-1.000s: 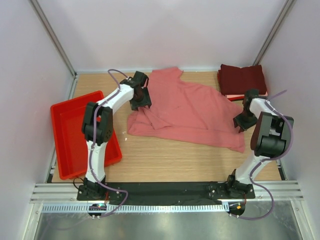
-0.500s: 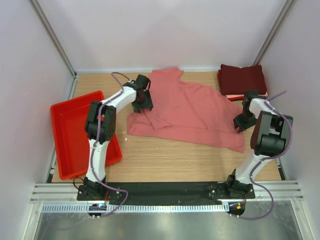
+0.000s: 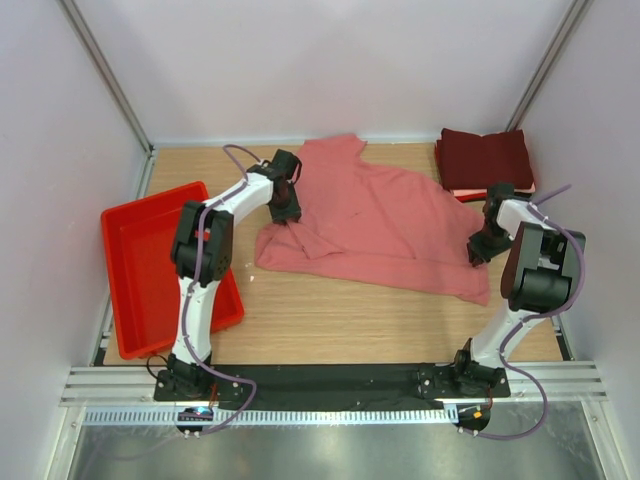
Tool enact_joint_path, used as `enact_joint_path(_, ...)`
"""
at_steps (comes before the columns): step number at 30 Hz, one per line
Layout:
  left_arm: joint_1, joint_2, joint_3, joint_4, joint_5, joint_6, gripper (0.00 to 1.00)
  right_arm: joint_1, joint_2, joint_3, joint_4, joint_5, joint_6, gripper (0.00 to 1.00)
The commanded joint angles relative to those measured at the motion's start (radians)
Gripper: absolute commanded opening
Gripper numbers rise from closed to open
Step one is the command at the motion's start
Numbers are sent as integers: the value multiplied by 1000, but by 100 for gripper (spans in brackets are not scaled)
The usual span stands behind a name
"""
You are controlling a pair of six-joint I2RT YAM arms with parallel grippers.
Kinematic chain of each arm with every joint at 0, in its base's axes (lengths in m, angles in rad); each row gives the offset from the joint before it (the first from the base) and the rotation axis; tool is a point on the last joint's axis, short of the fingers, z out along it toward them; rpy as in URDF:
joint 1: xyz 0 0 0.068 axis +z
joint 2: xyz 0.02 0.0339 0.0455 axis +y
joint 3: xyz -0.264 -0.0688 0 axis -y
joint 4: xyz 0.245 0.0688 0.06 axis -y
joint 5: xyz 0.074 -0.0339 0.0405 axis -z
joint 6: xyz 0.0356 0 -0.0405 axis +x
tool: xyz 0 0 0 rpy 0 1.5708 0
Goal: Fold and stack the t-shirts
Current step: Fold the tshirt
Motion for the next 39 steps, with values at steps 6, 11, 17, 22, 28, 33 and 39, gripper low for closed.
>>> enact_joint_path(6,-1,-40,57,-14,-25,6,6,3,-70,-11,10,74,-11,1)
enact_joint_path(11,-15,-74,68,-74,-101,13,4,3,-88,-20,11,74,-17,1)
enact_joint_path(17,-18,-95,45,-92,-131,13,26,3,-101,-35,17,59,-18,1)
enact_joint_path(22,-20,-84,49,-89,-117,10,26,3,-118,-44,20,55,-23,1)
enact_joint_path(28,-20,-55,66,-80,-115,12,18,3,-130,-54,25,51,-26,1)
enact_joint_path(33,-20,-38,72,-76,-105,7,30,5,-133,-51,25,49,-29,1)
enact_joint_path(39,-18,-17,97,-74,-100,6,19,3,-127,-55,42,26,-32,1)
